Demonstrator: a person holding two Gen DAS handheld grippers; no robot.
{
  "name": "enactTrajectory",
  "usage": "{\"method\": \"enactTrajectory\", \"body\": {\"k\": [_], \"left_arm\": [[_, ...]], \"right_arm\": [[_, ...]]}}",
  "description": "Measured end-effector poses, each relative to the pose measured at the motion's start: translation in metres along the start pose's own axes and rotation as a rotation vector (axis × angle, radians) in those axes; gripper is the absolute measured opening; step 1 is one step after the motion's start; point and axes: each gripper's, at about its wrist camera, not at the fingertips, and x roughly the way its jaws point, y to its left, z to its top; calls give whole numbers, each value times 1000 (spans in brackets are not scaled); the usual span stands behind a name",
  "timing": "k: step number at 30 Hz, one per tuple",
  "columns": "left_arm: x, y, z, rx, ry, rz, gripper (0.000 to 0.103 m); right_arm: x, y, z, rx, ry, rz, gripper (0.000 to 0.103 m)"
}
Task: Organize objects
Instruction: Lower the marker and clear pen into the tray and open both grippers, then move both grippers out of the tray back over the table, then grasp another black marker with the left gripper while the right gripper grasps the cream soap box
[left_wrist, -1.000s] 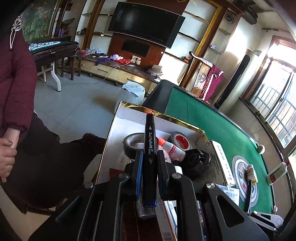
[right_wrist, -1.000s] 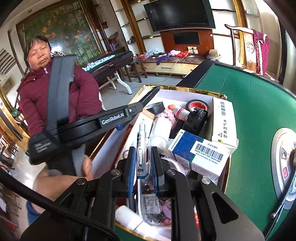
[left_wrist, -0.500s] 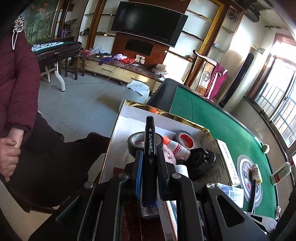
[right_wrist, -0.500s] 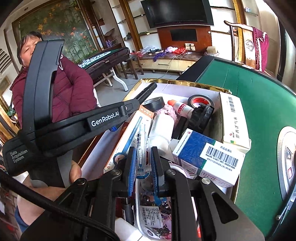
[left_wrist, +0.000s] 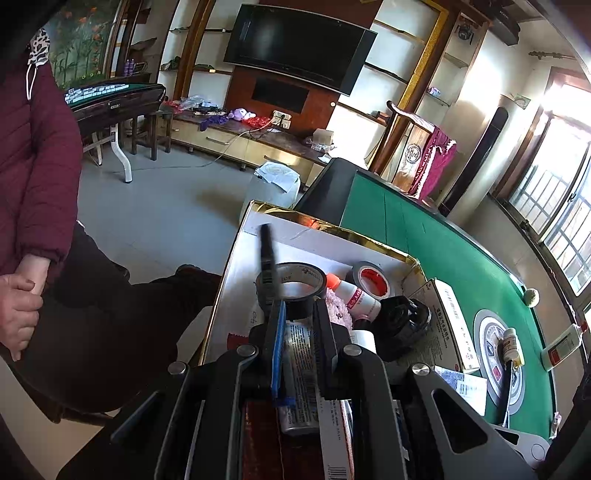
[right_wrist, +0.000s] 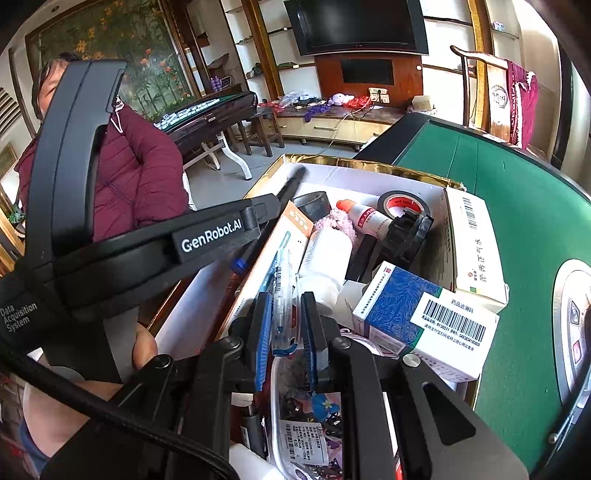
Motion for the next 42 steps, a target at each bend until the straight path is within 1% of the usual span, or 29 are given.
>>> {"method": "enactTrajectory", "body": {"k": [3, 12, 16, 20, 22, 23, 25, 27, 28, 30, 31, 32, 33, 34, 35, 36, 37, 38, 40, 41, 42], "left_arm": [[-1, 0, 0, -3, 0, -3, 11], [-2, 2, 1, -11, -3, -2, 12], [-5, 1, 2, -13, -17, -12, 12], [-14, -4, 3, 2, -48, -37, 12], [-25, -10, 4, 14, -87, -55, 12], [-29, -13, 4, 26, -98, -71, 12], [-36, -24, 3, 57, -110, -93, 12], [-41, -47, -2, 133, -103, -84, 12], [-42, -61, -7, 172, -86, -94, 12], [-48, -96, -19, 252, -56, -150, 12], [-50, -119, -29, 311, -23, -193, 12], [-50, -137, -36, 349, 10, -231, 12], [-48, -154, -43, 379, 48, -273, 12], [-40, -180, -54, 411, 119, -333, 12], [-32, -198, -63, 437, 178, -360, 12], [-23, -216, -72, 467, 230, -373, 12], [-11, -243, -84, 515, 274, -368, 12], [-2, -259, -92, 551, 298, -354, 12], [21, -290, -106, 603, 364, -325, 12], [27, -299, -111, 624, 374, -307, 12], [36, -314, -118, 661, 376, -273, 12]], "right_arm": [[-1, -1, 1, 16, 10, 18, 16], [-14, -8, 2, 44, -16, 46, 16], [-32, -18, -1, 66, -36, 69, 16], [-64, -38, -13, 78, -71, 71, 16], [-86, -57, -25, 95, -102, 47, 22], [-95, -66, -32, 97, -113, 38, 27], [-119, -93, -48, 116, -148, -18, 29], [-143, -124, -63, 148, -185, -89, 29], [-152, -139, -69, 168, -198, -115, 29], [-170, -171, -82, 222, -215, -173, 29], [-179, -191, -90, 260, -222, -199, 29], [-189, -212, -98, 310, -229, -213, 29], [-195, -226, -103, 344, -230, -217, 29], [-201, -245, -110, 380, -235, -227, 29], [-205, -256, -115, 398, -241, -252, 29], [-207, -269, -122, 416, -239, -305, 29], [-207, -275, -124, 425, -222, -328, 29], [-208, -283, -122, 439, -199, -325, 29], [-209, -294, -123, 494, -196, -261, 29], [-211, -295, -124, 507, -203, -239, 29], [-214, -295, -123, 513, -210, -228, 29]]}}
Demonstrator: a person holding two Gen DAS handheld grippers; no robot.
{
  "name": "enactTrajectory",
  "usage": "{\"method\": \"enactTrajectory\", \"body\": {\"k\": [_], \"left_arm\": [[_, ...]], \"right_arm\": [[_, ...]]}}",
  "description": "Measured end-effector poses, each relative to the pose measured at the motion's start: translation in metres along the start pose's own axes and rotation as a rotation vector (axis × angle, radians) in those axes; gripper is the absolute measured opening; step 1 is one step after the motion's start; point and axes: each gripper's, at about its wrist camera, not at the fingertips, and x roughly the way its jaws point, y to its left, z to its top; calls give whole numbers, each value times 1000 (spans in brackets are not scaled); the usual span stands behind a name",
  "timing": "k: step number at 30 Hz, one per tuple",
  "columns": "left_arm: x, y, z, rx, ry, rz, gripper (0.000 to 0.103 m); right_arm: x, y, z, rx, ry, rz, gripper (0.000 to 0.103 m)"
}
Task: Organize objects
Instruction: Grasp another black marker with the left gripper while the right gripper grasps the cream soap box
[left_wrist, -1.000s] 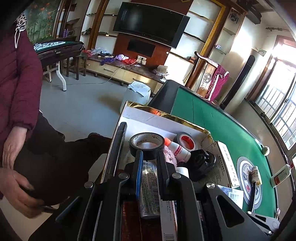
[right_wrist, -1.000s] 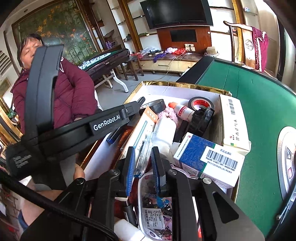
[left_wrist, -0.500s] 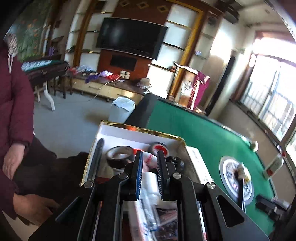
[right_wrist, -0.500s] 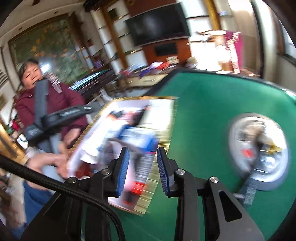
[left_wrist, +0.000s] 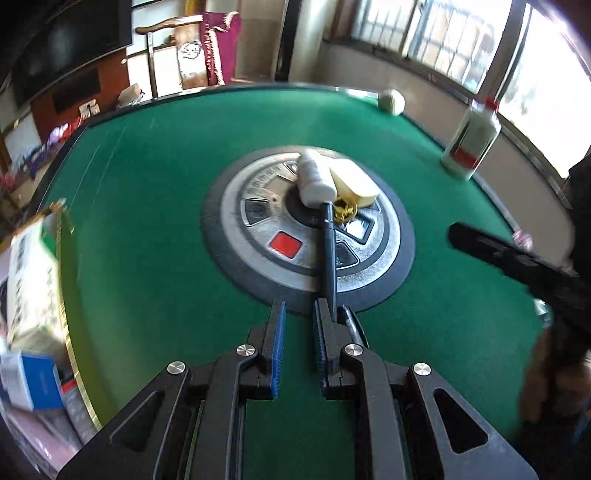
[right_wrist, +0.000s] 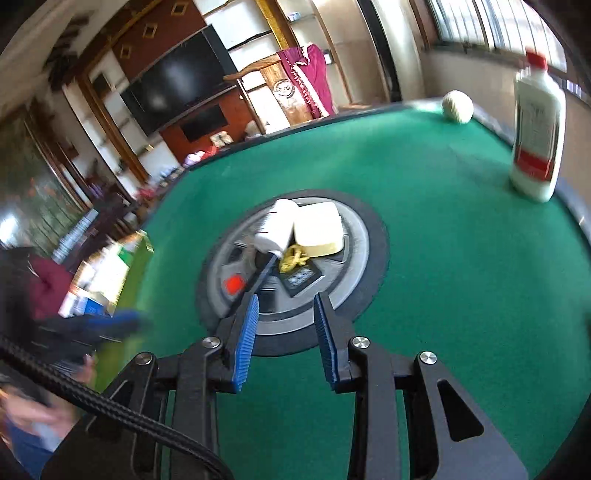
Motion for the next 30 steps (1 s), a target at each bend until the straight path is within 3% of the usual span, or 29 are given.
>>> {"method": "enactTrajectory", "body": {"k": [8, 11, 14, 21, 26, 27, 30], "left_arm": [[48, -30, 25, 11, 72, 55, 13], [50, -38, 20, 43, 52, 100, 12], [44, -28, 7, 13, 27, 149, 11], [7, 26, -50, -118, -55, 227, 12], [5, 37, -51, -128, -72, 196, 12], [6, 36, -51, -122, -75, 199, 12], [6, 34, -53, -114, -81, 207, 12]], "right_arm": [[-11, -14, 3, 103, -38, 71, 42], [-14, -17, 4, 126, -50, 92, 42], [-16, -17, 5, 119, -65, 77, 42], [7, -21, 18, 41, -38, -40, 42], [43, -25, 43, 31, 15, -82, 42], [51, -24, 47, 16, 24, -108, 48], [77, -20, 57, -20, 70, -170, 49]]}}
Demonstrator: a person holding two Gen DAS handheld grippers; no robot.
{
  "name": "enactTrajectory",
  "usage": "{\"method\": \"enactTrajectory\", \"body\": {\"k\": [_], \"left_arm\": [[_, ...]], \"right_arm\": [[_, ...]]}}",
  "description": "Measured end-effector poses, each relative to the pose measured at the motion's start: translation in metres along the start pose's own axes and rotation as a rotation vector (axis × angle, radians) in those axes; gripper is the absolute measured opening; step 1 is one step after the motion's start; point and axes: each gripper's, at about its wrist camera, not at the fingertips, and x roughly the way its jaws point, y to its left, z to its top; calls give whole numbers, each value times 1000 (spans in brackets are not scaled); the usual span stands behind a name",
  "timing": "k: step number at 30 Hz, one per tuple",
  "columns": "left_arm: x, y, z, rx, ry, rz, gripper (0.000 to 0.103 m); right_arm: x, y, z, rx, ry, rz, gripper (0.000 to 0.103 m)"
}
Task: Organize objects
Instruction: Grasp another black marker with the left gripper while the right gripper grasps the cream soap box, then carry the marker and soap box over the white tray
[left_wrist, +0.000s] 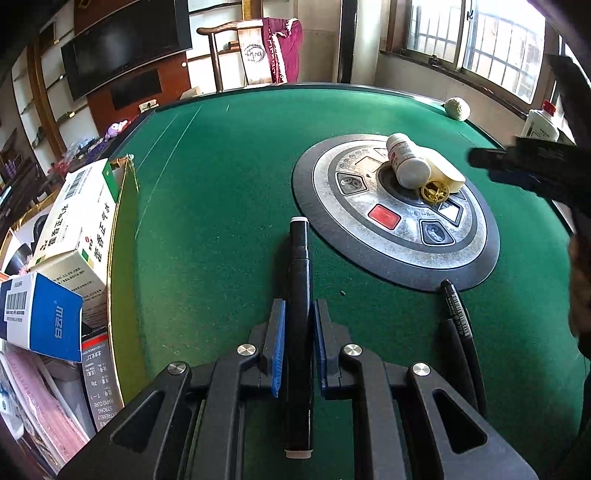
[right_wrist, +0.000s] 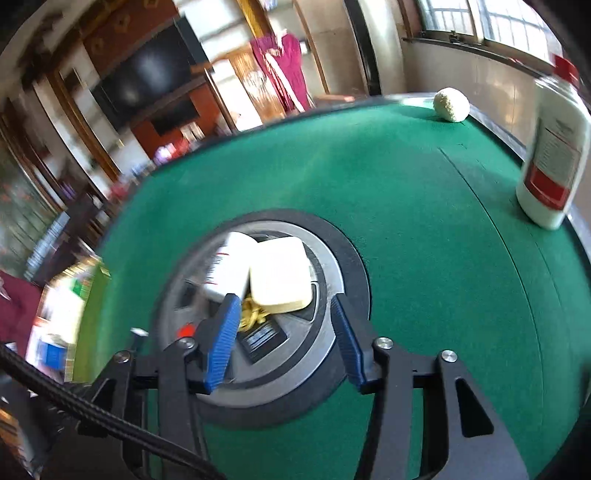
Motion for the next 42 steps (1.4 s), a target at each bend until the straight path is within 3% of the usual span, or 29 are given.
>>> {"method": "enactTrajectory", "body": {"k": [11, 15, 24, 30, 42], "left_arm": [[-1, -2, 1, 16, -10, 23, 12], [-4, 2, 2, -36, -15, -91, 11], [-20, 14, 3, -78, -64, -122, 11], [-22, 11, 4, -74, -69, -114, 11], [-48, 13, 7, -69, -145, -107, 11]], "right_arm": [[35, 17, 2, -76, 37, -71, 50], [34, 22, -9, -150, 10, -162, 45], [-21, 3, -16, -15, -79, -27, 45], [-39, 18, -21, -31, -115, 37, 45], [-46, 59, -34, -75, -101, 128, 45]]}}
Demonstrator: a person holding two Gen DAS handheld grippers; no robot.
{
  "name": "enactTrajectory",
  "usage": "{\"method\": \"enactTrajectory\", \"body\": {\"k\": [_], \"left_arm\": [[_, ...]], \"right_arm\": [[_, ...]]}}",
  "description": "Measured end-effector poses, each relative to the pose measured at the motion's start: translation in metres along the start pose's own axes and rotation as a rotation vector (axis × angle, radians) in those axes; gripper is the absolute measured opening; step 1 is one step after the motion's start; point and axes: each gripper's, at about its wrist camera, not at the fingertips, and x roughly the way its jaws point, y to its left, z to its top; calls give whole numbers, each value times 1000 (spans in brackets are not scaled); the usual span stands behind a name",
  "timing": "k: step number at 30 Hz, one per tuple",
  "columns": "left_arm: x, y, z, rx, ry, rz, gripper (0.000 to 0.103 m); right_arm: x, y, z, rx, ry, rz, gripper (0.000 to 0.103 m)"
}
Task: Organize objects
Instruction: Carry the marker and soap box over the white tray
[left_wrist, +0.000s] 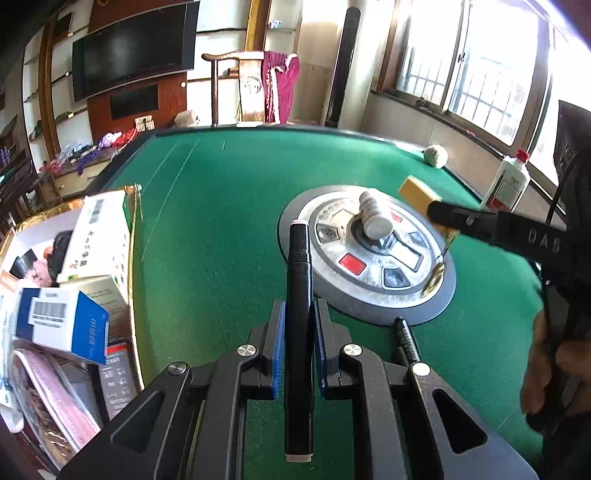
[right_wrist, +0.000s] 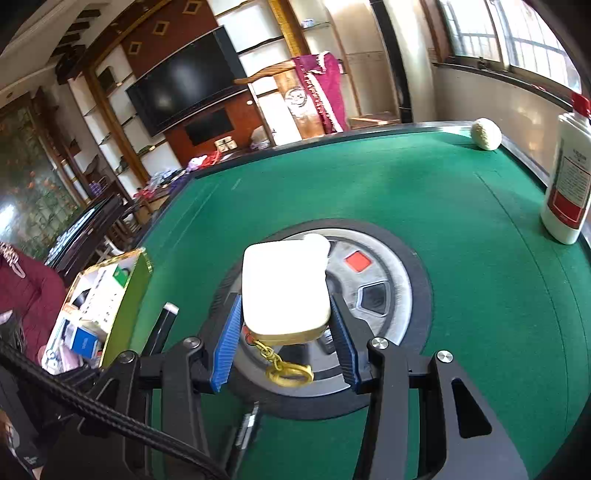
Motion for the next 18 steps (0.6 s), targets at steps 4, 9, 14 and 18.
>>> {"method": "enactTrajectory", "body": {"k": [4, 9, 14, 18], "left_arm": [[-10, 4, 4, -11, -28, -15, 11], [-22, 13, 10, -37, -68, -28, 12], [-37, 33, 16, -80, -114, -28, 12], [-52, 55, 20, -123, -157, -25, 12]], "right_arm": [[-4, 17, -6, -24, 0, 31, 45], [-7, 38, -16, -53, 5, 69, 45], [-12, 59, -24, -77, 5, 113, 45], [-17, 77, -31, -113, 7, 151, 45]]}}
